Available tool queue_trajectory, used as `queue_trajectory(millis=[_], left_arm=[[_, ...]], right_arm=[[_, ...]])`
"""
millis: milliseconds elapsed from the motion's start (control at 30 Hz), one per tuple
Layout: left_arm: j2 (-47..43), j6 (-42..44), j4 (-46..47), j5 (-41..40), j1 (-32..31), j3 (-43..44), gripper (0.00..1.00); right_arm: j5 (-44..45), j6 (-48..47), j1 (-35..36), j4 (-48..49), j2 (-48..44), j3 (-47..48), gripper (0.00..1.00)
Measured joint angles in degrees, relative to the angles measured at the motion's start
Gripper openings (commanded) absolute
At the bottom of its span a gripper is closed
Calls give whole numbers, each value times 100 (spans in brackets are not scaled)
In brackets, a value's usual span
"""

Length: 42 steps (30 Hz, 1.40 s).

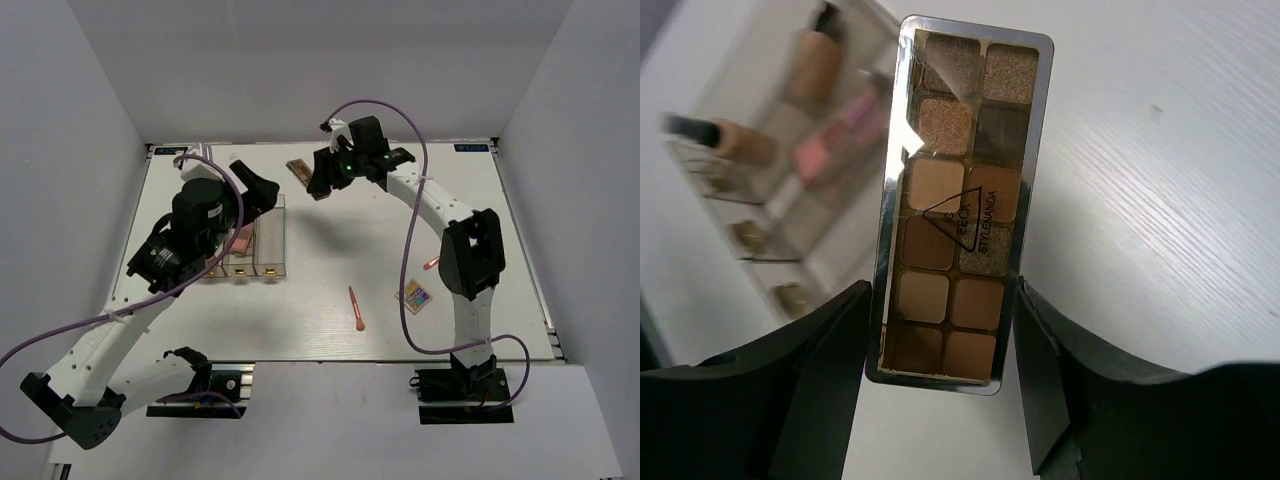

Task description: Organize the makeup

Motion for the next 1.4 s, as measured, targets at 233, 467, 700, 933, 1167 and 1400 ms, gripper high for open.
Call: queue_trajectory(millis=[233,467,700,933,1167,1400], left_arm=[[-328,39,55,13,0,-37,94],[-748,-4,61,17,0,-122,94],[-960,-4,42,20,0,-122,94],[-1408,-46,-37,15,0,-214,94],[-1836,-149,-173,13,0,-422,94],[-1991,-216,-291,13,0,-531,94]], right_arm=[[-413,570,745,229,-199,-7,0],[-114,1217,1513,627,11,-7,0],[863,1943,2107,1174,286,-4,0],[1954,2415,2374,1410,782,136,0],[2841,2549,2599,1480,1270,509,1],[3222,2573,2743,1486,1294,511,27]])
